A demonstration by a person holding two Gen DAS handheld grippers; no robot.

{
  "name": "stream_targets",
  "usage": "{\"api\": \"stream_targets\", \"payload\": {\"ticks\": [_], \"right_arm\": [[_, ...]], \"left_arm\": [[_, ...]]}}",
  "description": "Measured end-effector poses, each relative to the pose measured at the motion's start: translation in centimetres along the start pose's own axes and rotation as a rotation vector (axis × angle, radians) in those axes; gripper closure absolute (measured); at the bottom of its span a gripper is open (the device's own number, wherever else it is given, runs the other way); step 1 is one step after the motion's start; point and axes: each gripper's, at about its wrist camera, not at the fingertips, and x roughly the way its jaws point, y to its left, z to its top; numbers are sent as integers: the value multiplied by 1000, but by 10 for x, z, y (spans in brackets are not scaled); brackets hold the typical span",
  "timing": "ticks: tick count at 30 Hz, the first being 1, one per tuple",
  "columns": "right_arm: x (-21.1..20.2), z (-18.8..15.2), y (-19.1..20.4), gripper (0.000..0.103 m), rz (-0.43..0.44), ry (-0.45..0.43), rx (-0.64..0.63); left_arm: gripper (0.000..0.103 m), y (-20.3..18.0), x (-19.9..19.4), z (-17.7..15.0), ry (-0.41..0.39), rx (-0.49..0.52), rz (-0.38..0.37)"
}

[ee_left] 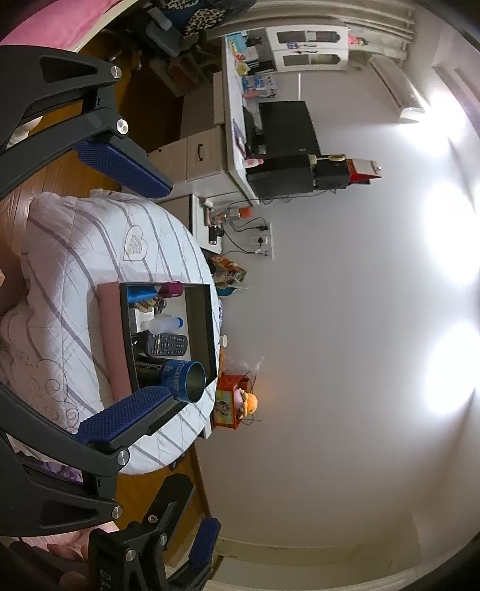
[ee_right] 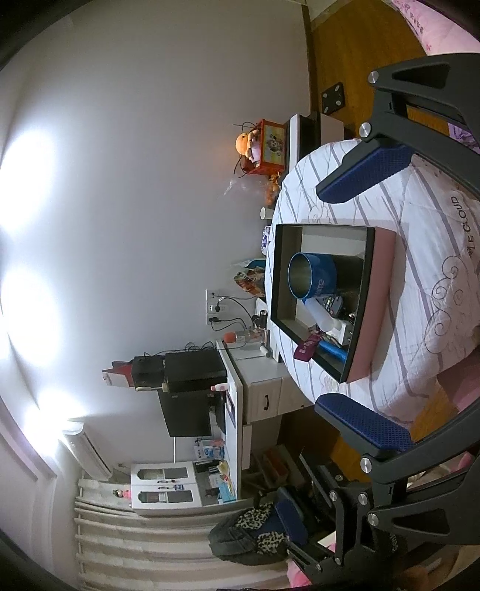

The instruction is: Organize rigid objects

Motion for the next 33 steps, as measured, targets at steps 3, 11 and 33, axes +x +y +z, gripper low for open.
{"api": "stream_targets", "payload": {"ticks": [3, 11, 33], "right_arm": [[-3, -2, 1, 0, 9, -11, 6], [-10, -1, 5, 0, 11, -25, -5], [-15, -7, -1, 0, 3, -29, 17]], "left_arm": [[0, -2, -6, 0, -17, 7, 2], [0, -4, -15, 6, -42, 11, 18], [0, -2, -10, -1, -7, -16, 9]]}}
